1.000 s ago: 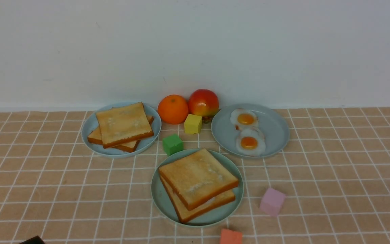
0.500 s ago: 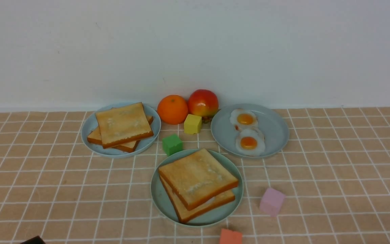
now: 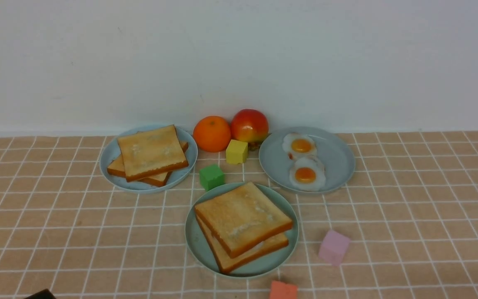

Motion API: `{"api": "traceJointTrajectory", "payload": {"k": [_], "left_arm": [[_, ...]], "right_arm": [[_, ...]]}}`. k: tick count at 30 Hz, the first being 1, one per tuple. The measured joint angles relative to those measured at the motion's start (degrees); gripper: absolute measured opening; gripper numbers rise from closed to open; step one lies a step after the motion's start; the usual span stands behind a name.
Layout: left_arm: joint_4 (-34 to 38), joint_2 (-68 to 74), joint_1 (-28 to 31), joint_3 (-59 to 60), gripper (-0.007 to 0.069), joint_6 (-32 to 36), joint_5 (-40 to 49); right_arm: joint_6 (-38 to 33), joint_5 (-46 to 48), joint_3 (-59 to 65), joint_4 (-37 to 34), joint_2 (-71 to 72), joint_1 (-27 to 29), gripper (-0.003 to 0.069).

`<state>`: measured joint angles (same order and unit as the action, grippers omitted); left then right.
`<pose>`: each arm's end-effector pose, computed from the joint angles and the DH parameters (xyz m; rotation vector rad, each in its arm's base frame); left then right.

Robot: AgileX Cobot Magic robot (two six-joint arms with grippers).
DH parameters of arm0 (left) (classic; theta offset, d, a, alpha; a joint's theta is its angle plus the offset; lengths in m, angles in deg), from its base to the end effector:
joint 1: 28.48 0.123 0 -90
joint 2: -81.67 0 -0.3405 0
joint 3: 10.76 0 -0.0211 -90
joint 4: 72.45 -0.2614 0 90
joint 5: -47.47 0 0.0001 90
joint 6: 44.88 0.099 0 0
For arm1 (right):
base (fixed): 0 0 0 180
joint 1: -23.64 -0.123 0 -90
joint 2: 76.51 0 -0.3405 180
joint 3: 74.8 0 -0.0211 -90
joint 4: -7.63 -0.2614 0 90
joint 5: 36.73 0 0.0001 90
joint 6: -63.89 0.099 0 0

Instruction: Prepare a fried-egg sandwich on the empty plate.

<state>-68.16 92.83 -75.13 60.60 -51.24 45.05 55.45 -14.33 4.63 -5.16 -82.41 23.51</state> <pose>0.0139 -0.0143 0.2608 0.4452 1.3790 -0.8244 0.0143 0.0084 0.1710 -0.0046 1.8721 0.1217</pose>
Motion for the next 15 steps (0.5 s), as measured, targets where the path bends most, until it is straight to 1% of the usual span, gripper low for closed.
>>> {"api": "traceJointTrajectory", "payload": {"k": [15], "left_arm": [[0.1,0.0,0.0,0.0,-0.0003,0.0,0.0]], "right_arm": [[-0.4,0.1,0.0,-0.3,0.0,0.0,-0.0008]]}}
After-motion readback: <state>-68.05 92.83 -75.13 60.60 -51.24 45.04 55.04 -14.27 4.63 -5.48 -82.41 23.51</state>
